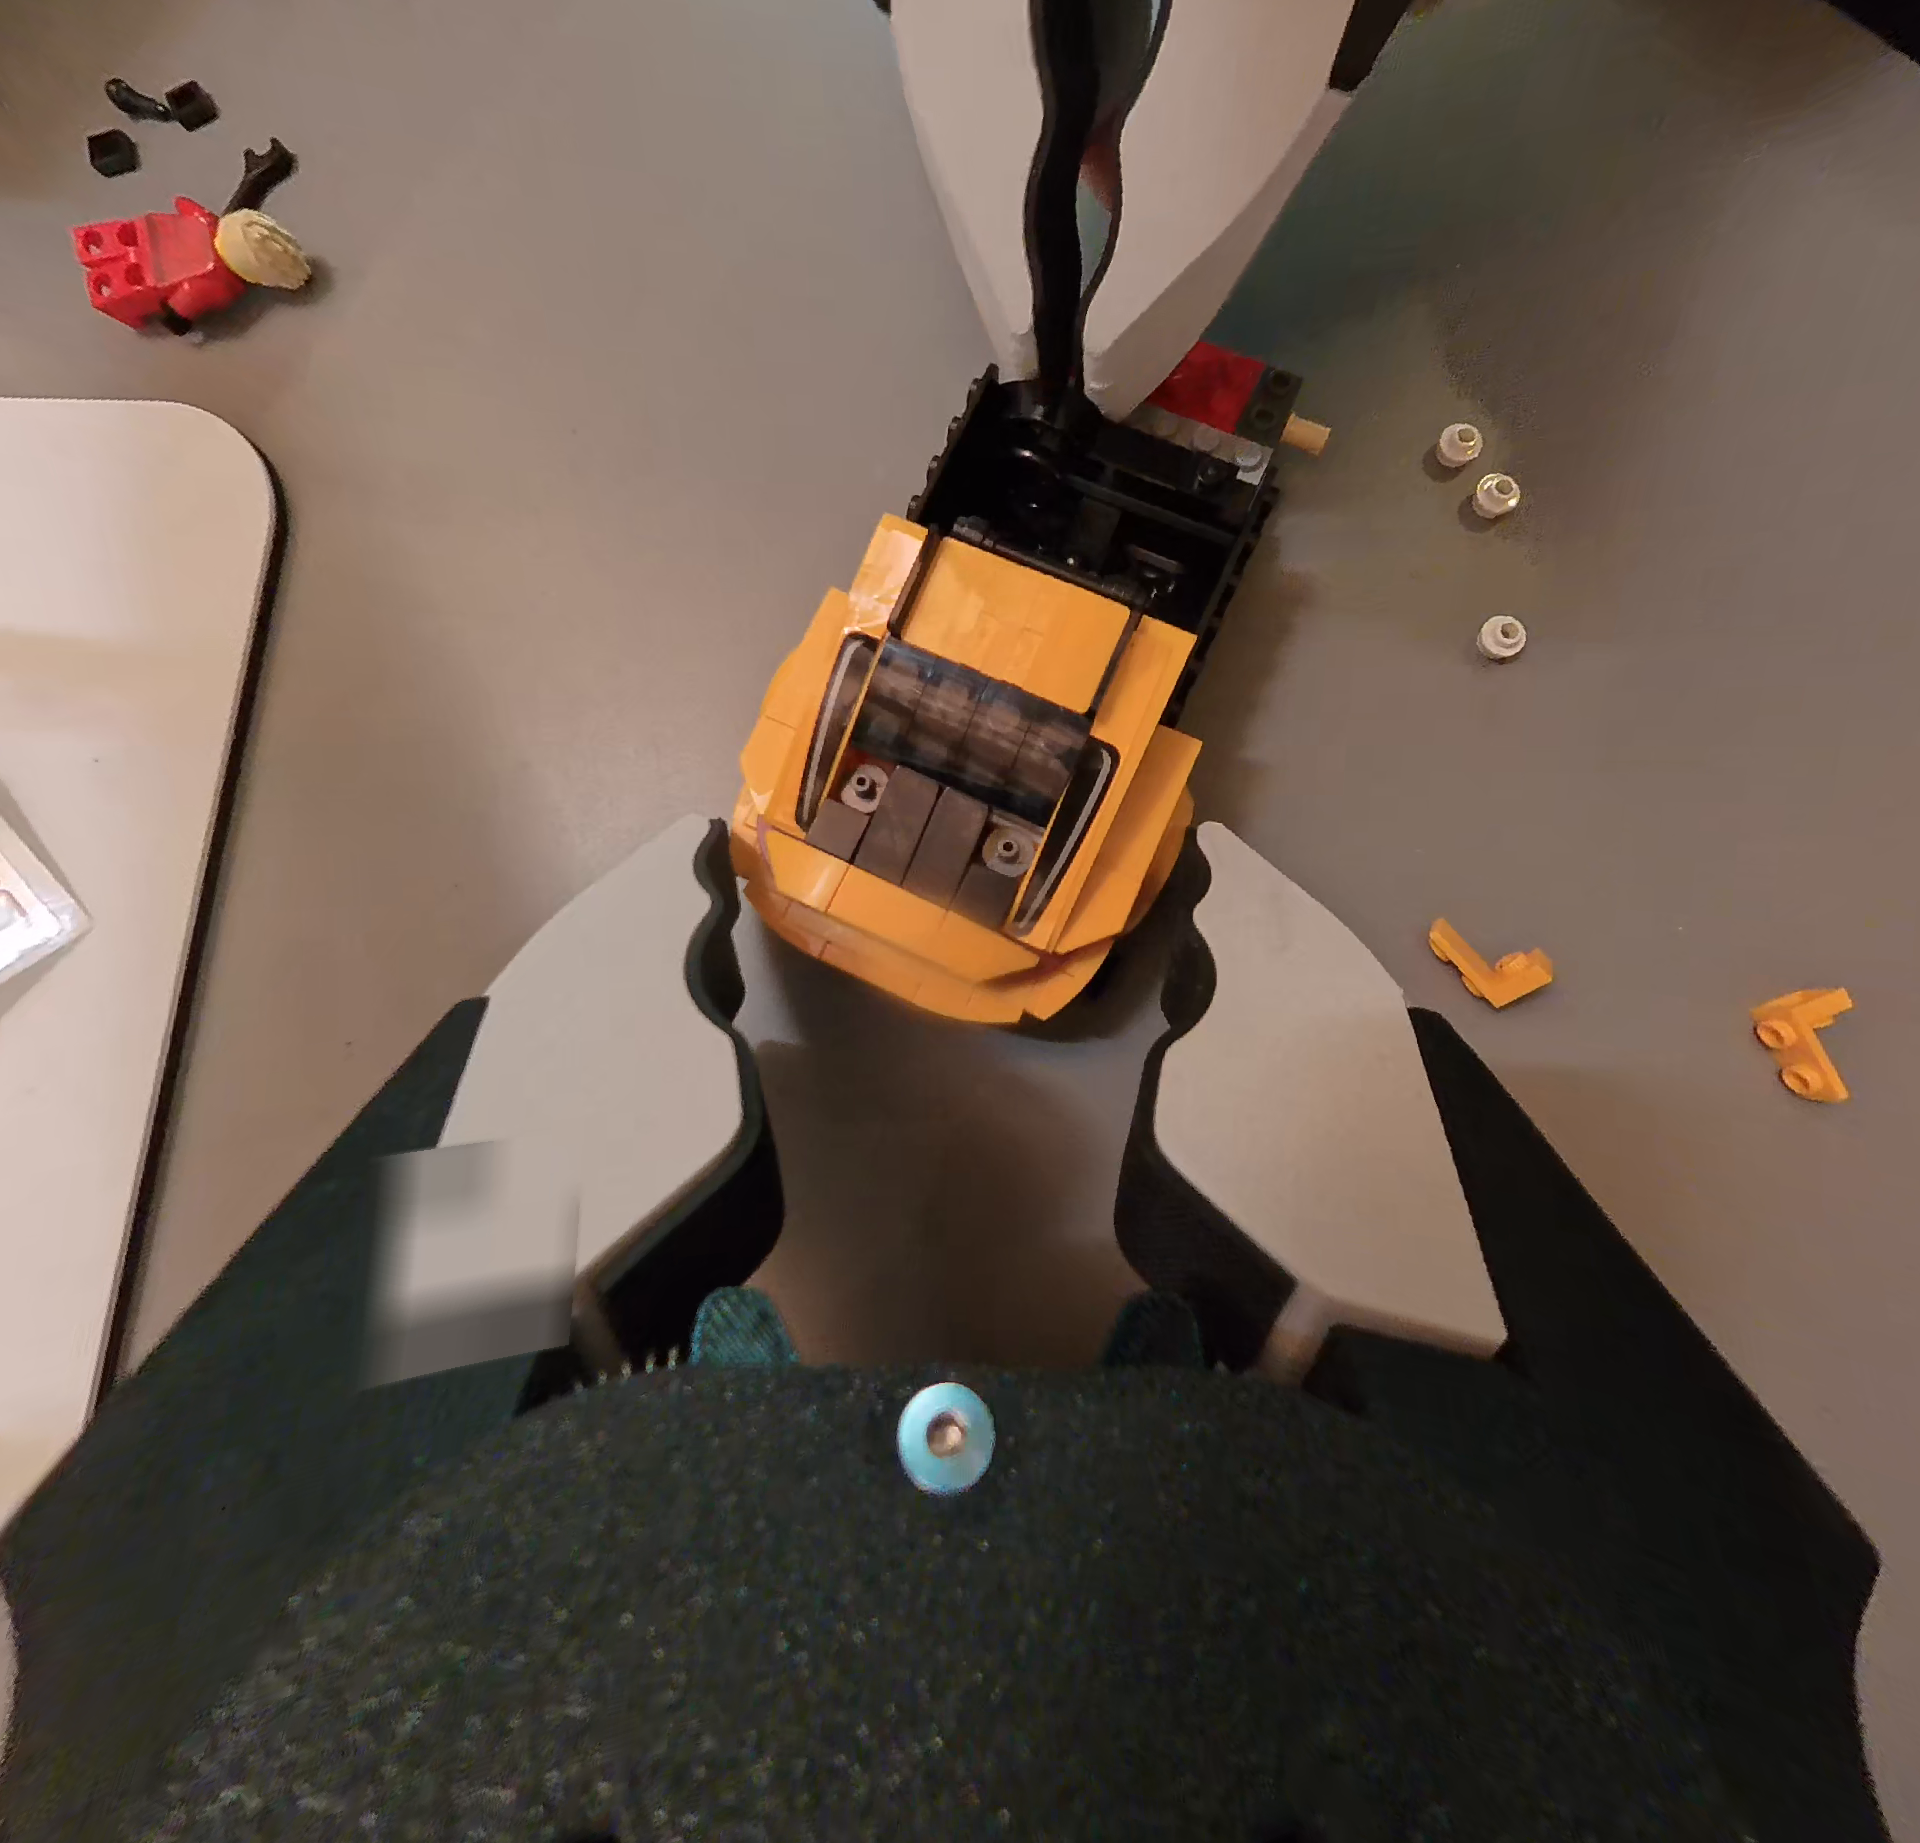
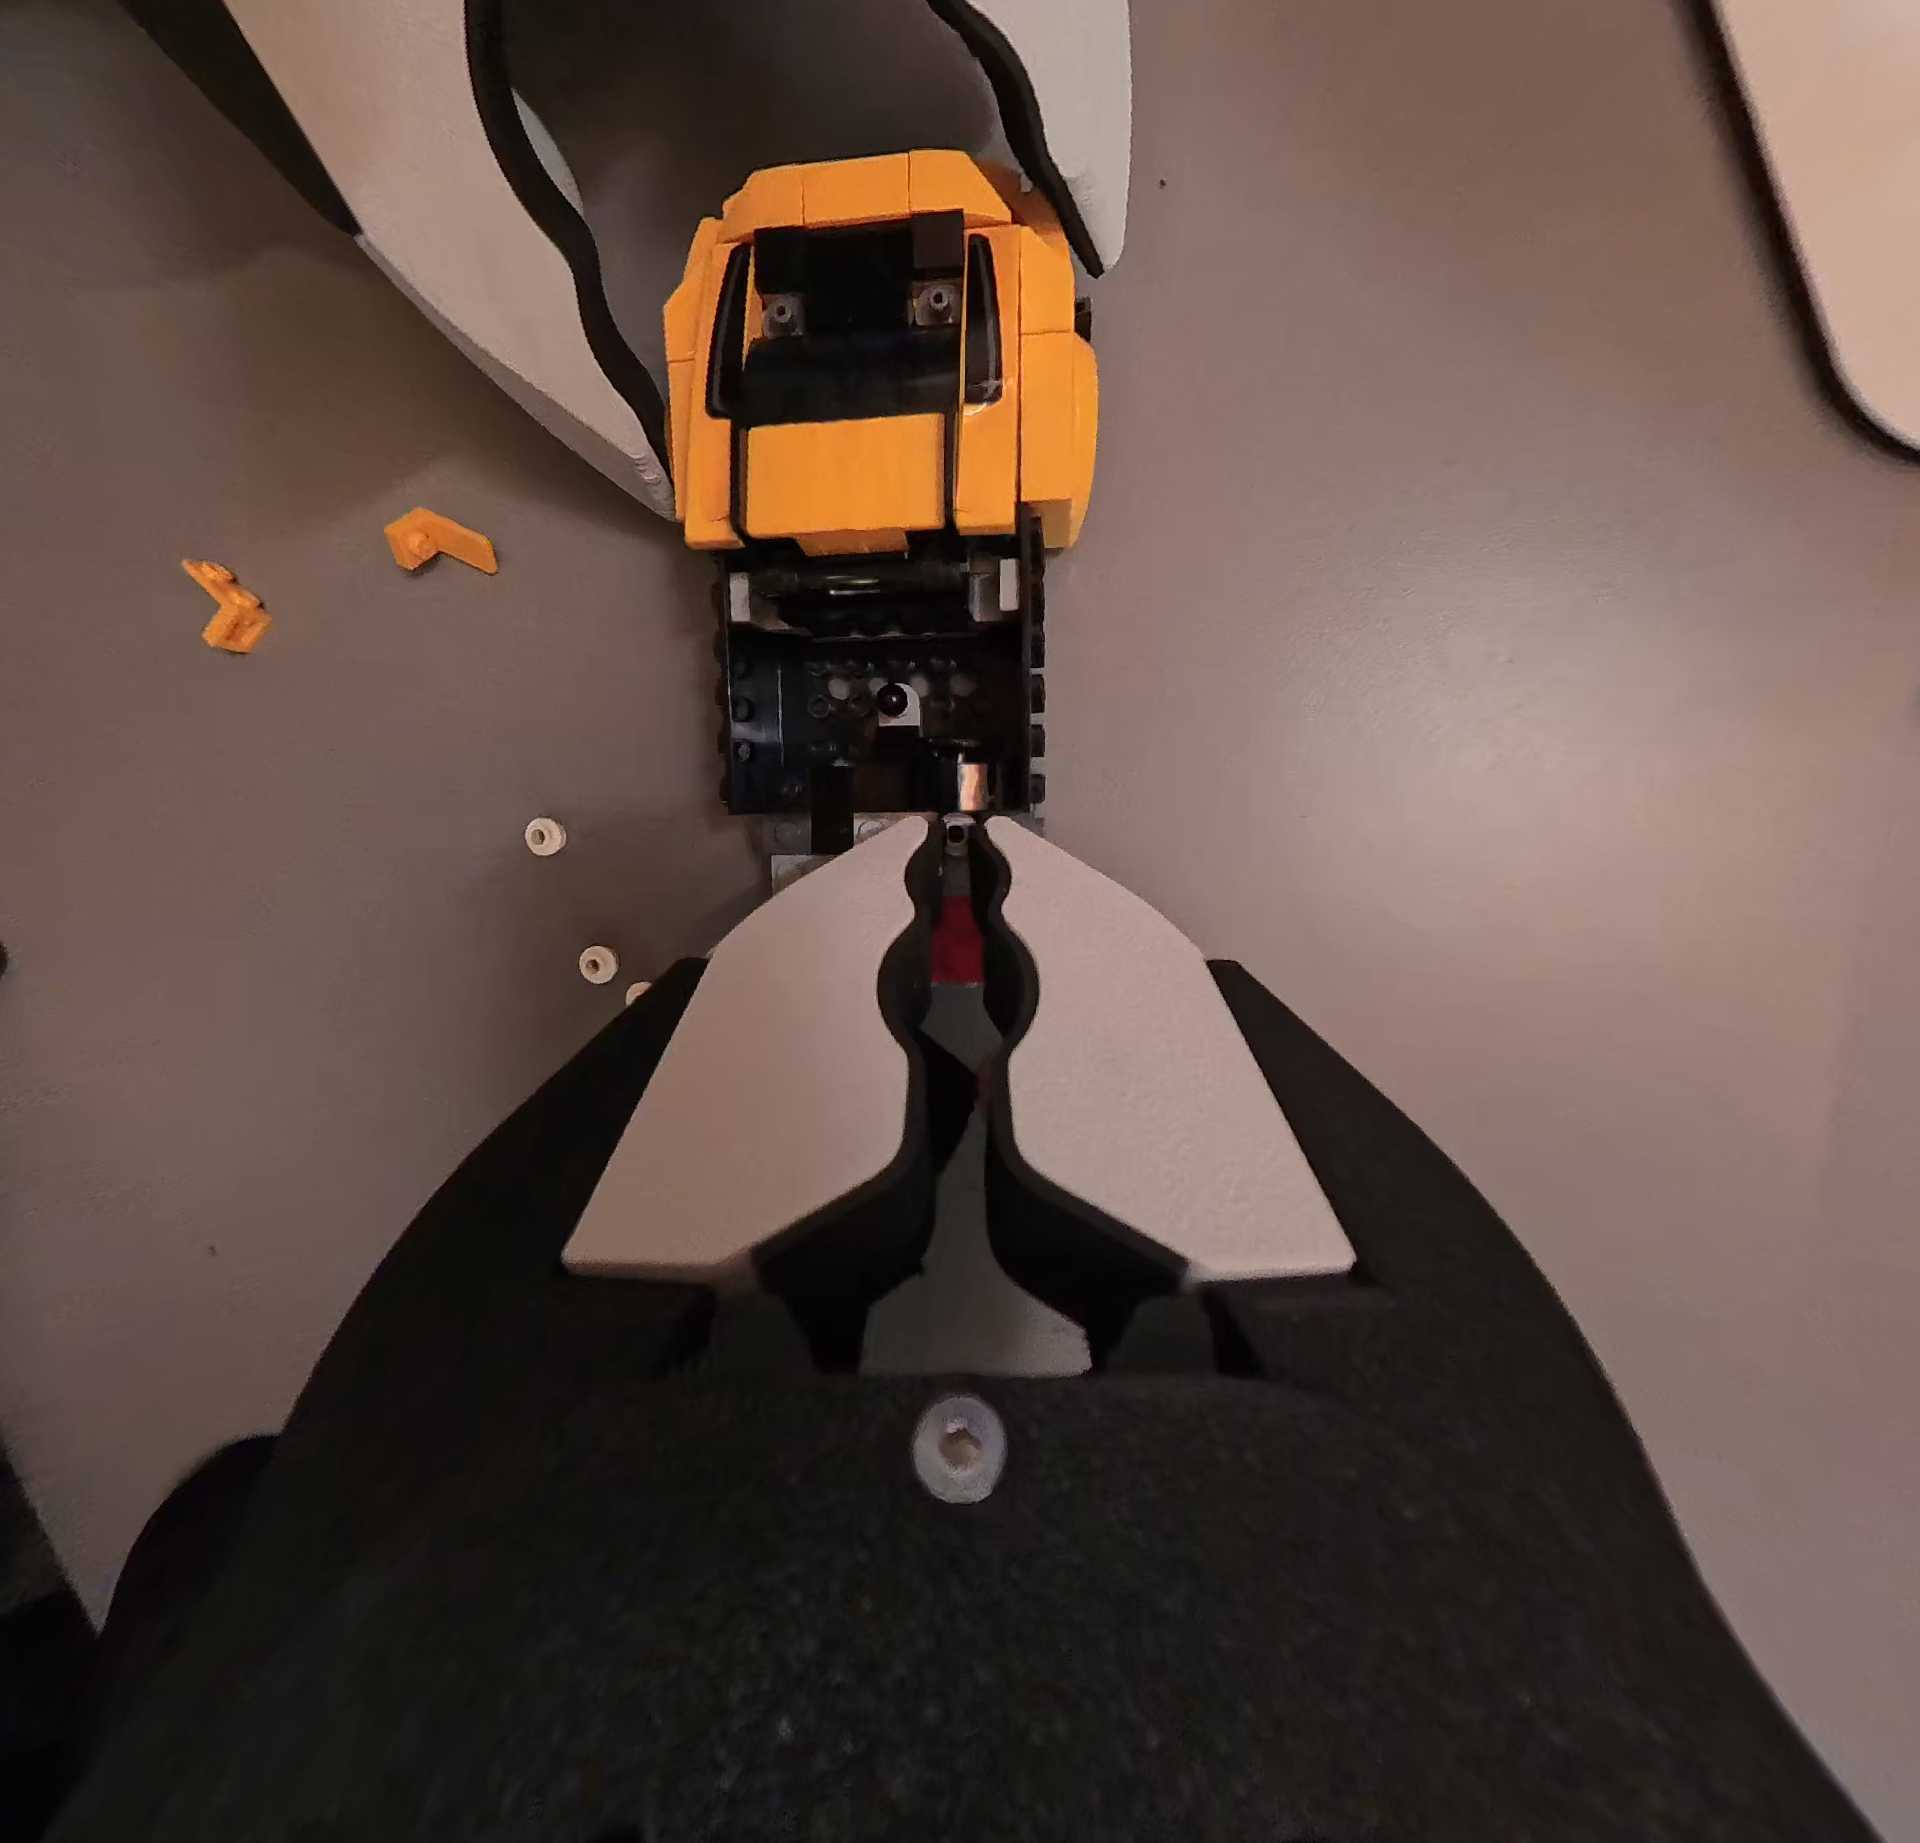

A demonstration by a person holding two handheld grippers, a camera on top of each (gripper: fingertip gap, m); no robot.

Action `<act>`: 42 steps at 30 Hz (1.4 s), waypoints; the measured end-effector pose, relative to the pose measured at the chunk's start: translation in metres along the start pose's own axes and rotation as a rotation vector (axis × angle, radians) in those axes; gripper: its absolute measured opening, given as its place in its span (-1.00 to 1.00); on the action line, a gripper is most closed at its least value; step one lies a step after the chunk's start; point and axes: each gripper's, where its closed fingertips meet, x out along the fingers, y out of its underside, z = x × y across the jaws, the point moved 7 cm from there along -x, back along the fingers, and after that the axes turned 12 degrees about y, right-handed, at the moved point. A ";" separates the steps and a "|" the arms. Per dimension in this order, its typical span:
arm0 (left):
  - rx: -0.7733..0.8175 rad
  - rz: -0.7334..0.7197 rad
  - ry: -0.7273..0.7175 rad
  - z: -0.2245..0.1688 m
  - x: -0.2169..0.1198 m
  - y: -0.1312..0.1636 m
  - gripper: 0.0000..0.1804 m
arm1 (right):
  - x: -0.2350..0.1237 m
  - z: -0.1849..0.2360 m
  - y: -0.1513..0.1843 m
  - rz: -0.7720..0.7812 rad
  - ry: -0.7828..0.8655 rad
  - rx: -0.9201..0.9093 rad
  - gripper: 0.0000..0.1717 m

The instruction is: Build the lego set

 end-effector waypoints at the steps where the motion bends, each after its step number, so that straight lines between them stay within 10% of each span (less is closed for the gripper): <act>1: -0.001 0.000 0.000 0.000 0.000 0.000 -0.12 | 0.000 0.000 -0.001 0.017 -0.004 -0.007 -0.95; 19: -0.006 0.002 -0.002 0.000 0.001 0.000 -0.11 | 0.002 0.000 -0.008 0.091 0.012 -0.142 -0.94; 42: -0.004 -0.009 0.008 0.000 0.000 0.002 -0.11 | -0.005 0.001 0.013 -0.216 0.039 -0.037 -0.96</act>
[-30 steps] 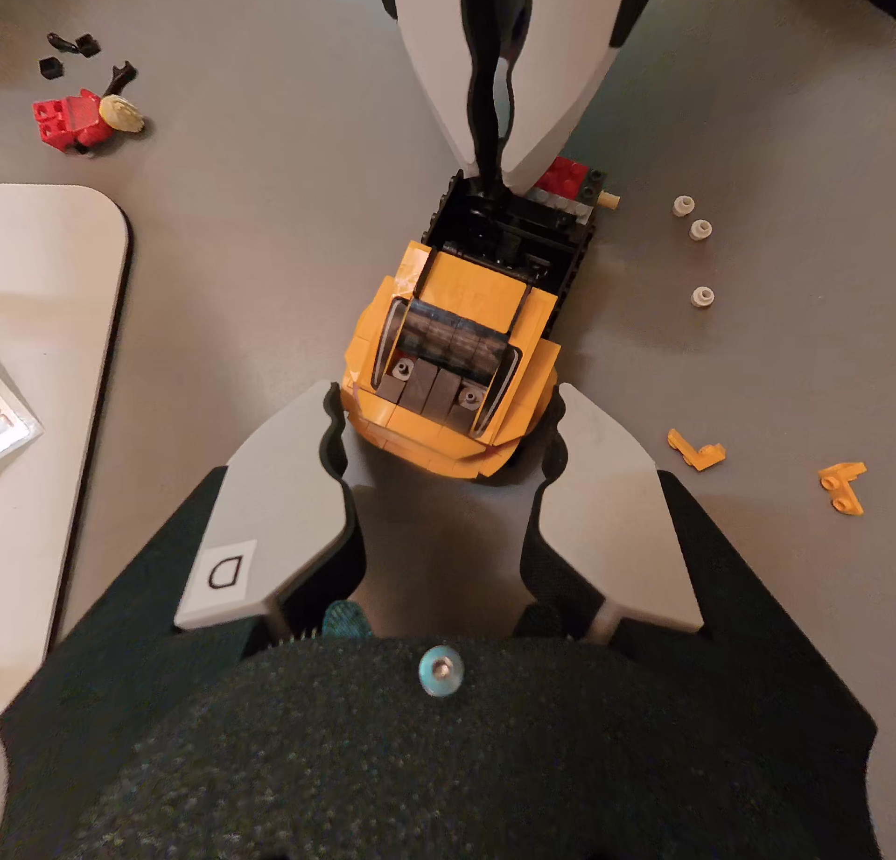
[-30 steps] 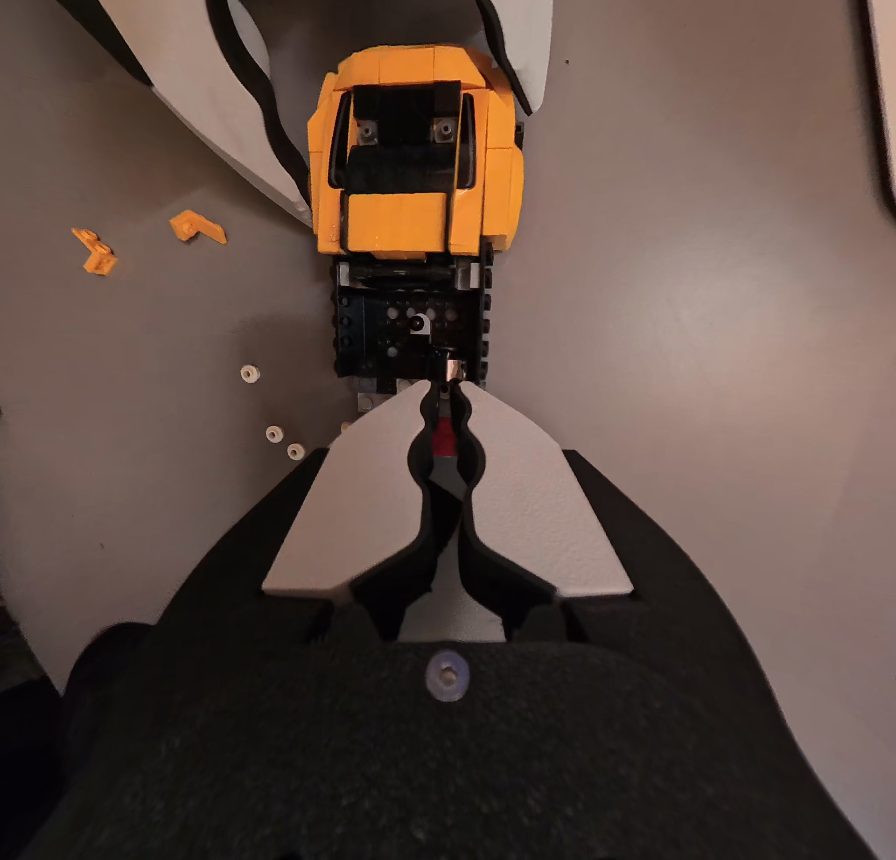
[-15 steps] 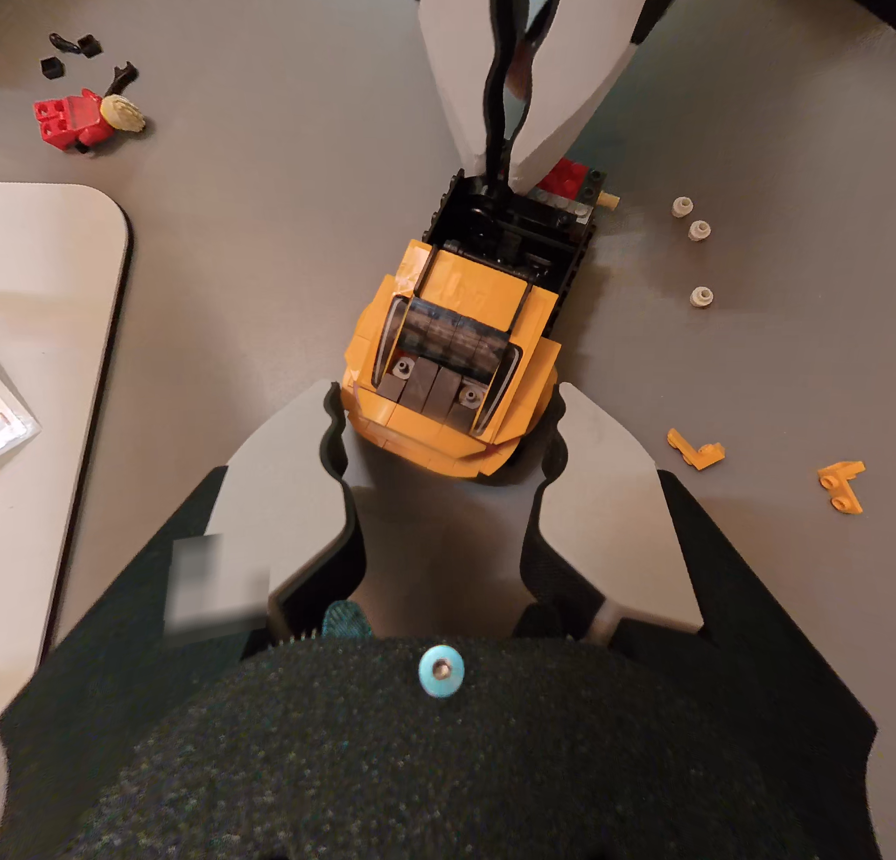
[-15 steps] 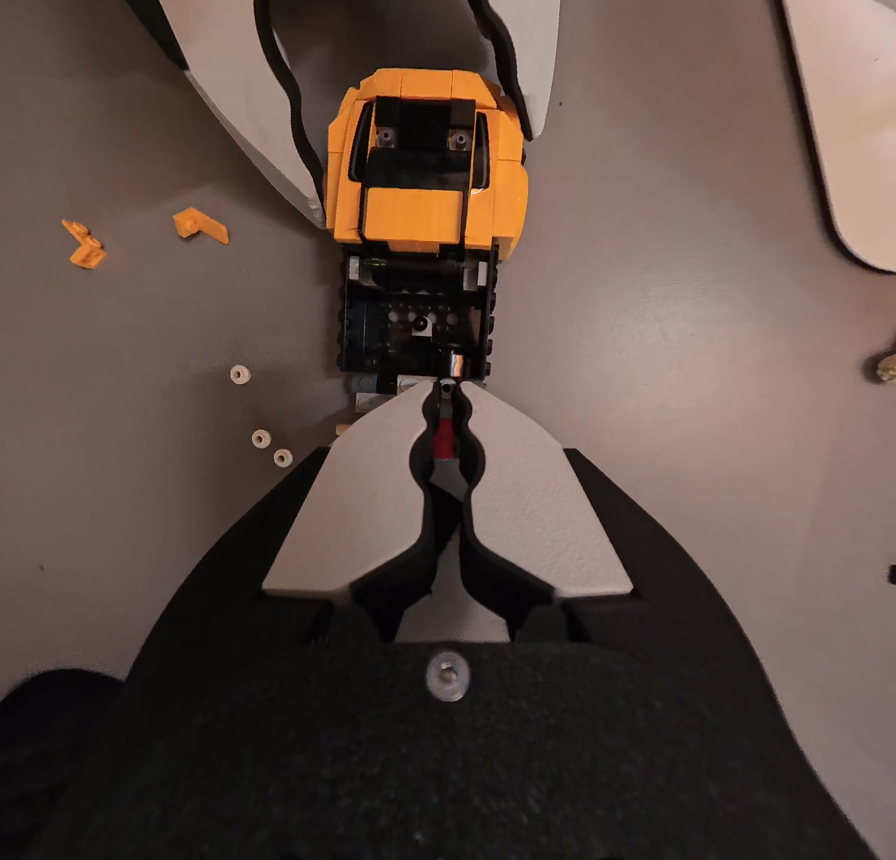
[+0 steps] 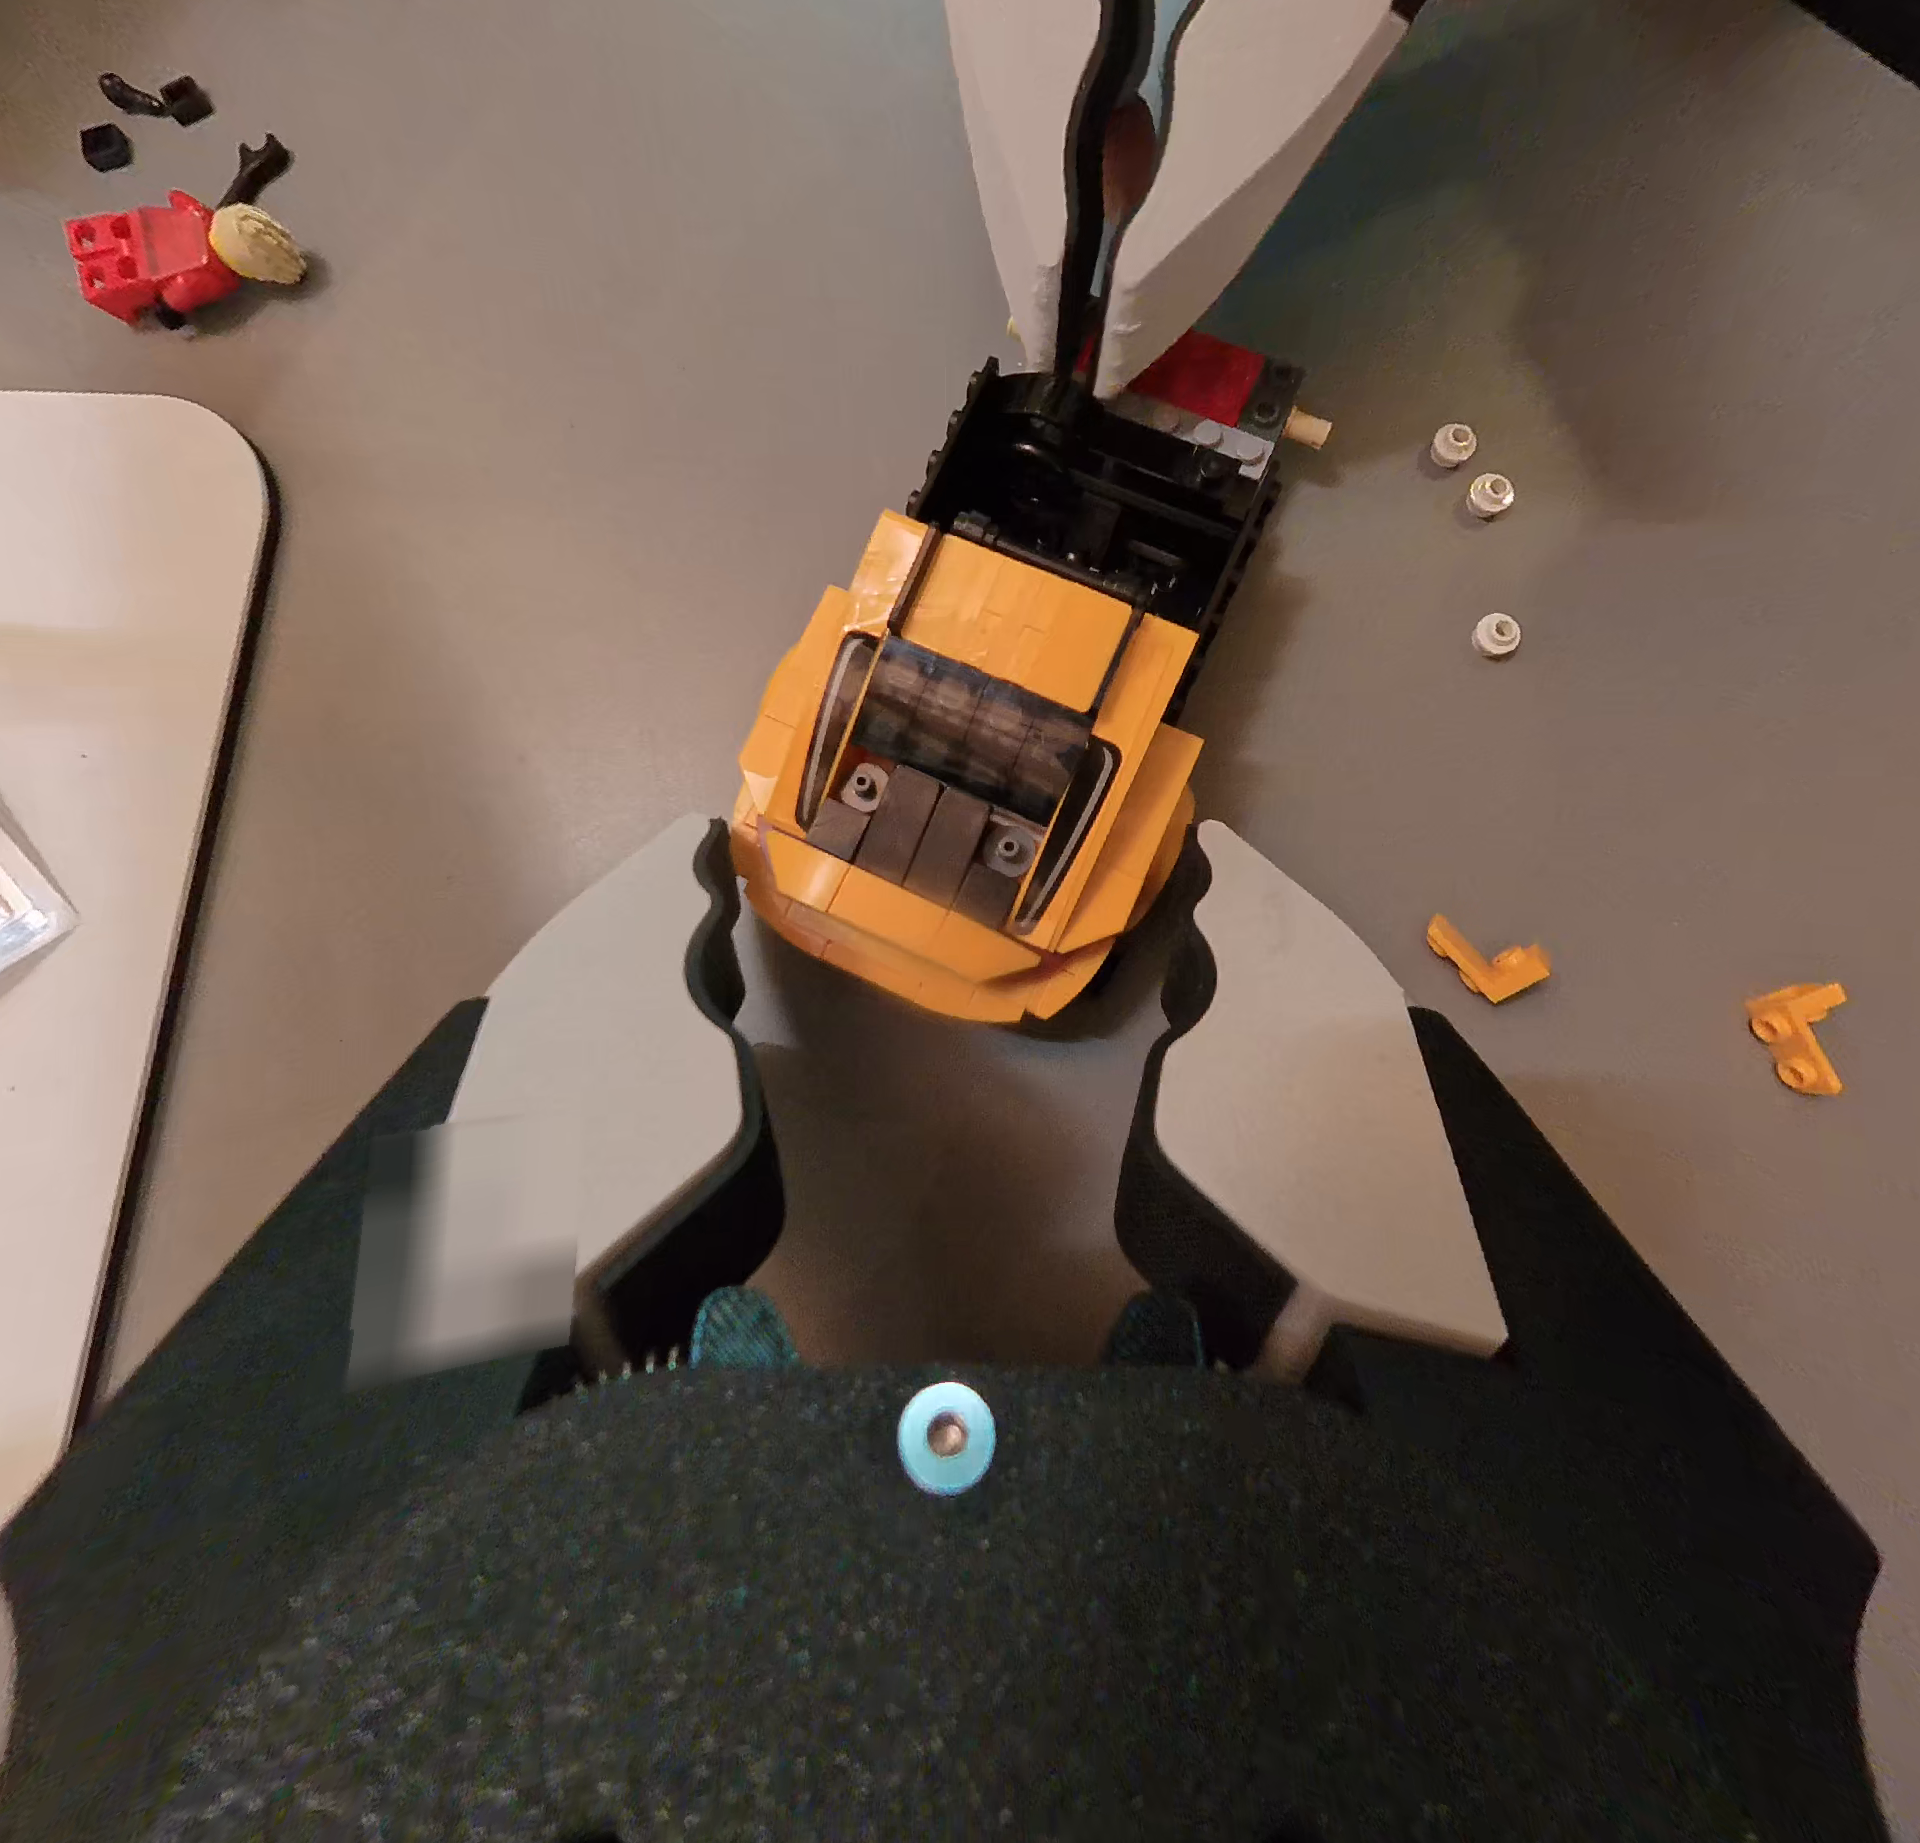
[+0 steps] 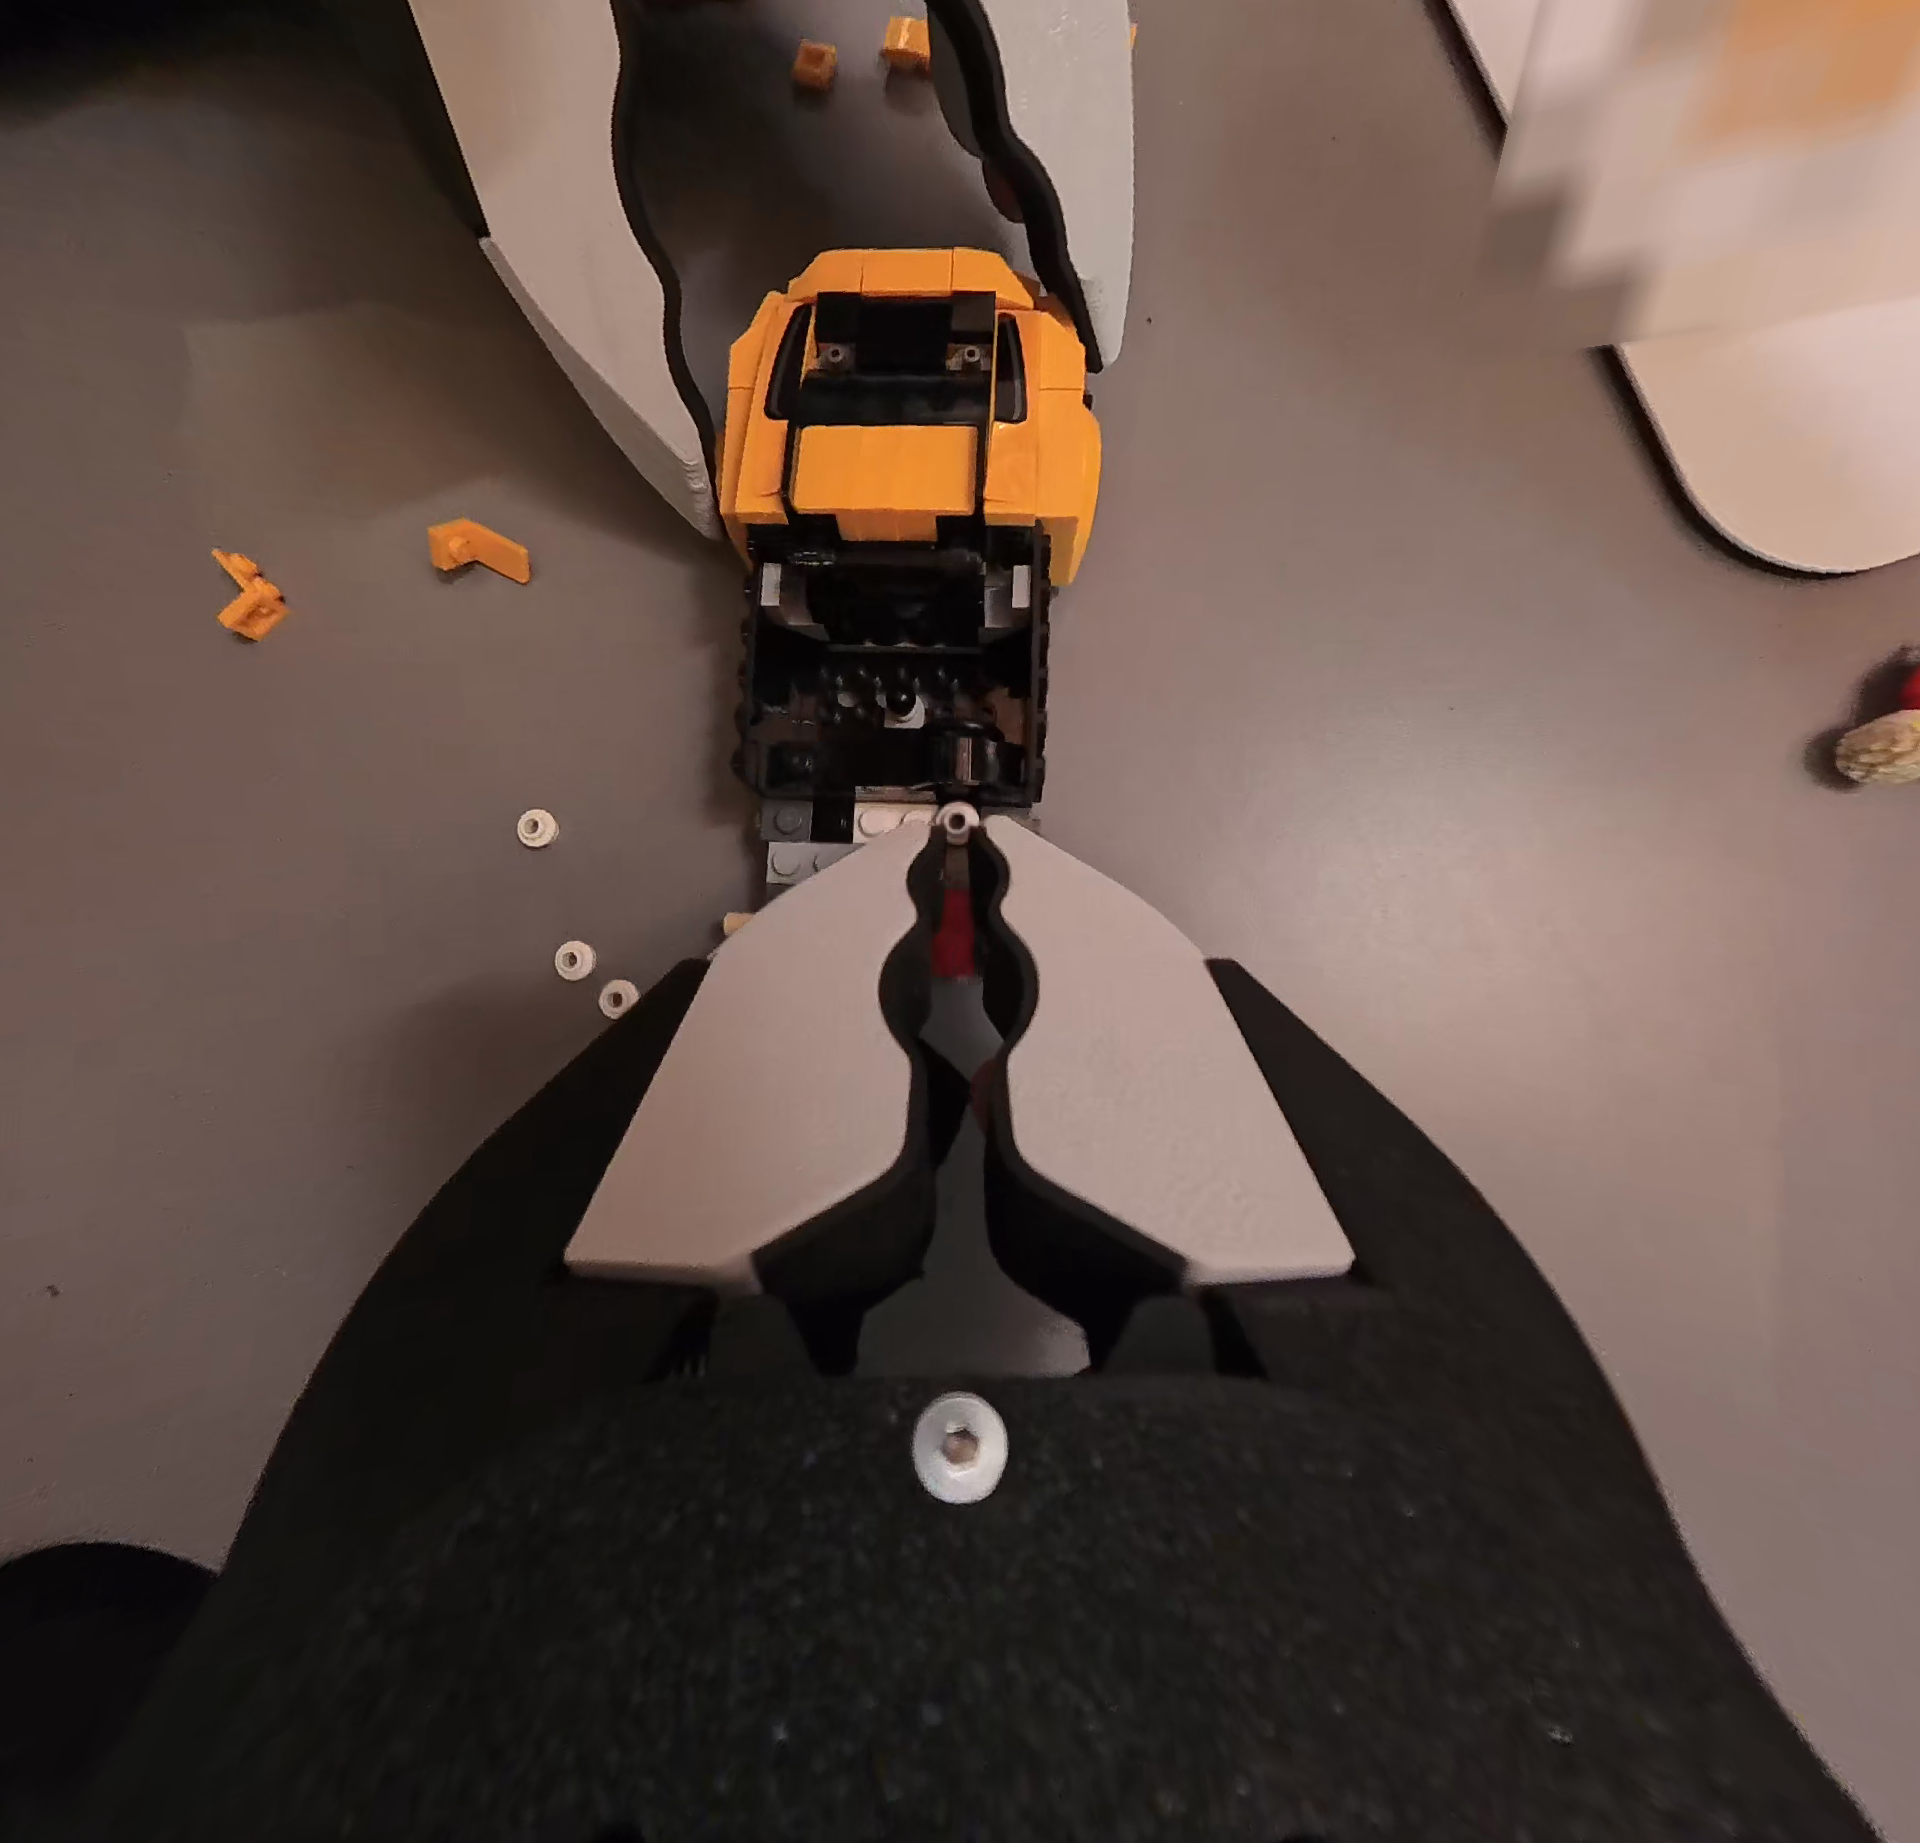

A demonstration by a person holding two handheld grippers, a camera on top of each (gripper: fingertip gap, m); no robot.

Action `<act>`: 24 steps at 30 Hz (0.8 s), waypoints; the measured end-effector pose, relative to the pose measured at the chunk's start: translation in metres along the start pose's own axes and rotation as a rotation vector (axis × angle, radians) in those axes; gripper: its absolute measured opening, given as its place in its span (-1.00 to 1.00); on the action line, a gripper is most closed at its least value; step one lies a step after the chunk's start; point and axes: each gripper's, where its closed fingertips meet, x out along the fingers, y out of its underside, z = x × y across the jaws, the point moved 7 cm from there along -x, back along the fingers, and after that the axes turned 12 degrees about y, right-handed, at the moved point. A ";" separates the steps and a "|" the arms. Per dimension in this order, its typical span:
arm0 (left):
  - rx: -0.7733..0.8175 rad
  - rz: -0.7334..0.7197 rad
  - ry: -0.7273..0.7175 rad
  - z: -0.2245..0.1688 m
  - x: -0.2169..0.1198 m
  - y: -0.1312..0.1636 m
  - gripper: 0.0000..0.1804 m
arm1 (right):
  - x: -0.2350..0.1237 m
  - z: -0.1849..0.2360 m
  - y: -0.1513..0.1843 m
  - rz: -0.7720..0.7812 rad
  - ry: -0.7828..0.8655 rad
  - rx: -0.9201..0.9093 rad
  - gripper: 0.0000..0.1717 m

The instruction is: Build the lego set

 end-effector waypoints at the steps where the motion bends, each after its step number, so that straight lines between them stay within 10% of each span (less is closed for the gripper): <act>1: 0.000 0.001 0.000 0.000 0.000 0.000 -0.11 | 0.001 -0.001 -0.001 -0.001 0.001 0.001 -0.97; 24: 0.007 0.008 -0.001 -0.001 0.001 -0.001 -0.11 | 0.006 -0.001 -0.005 0.102 -0.049 -0.026 -0.98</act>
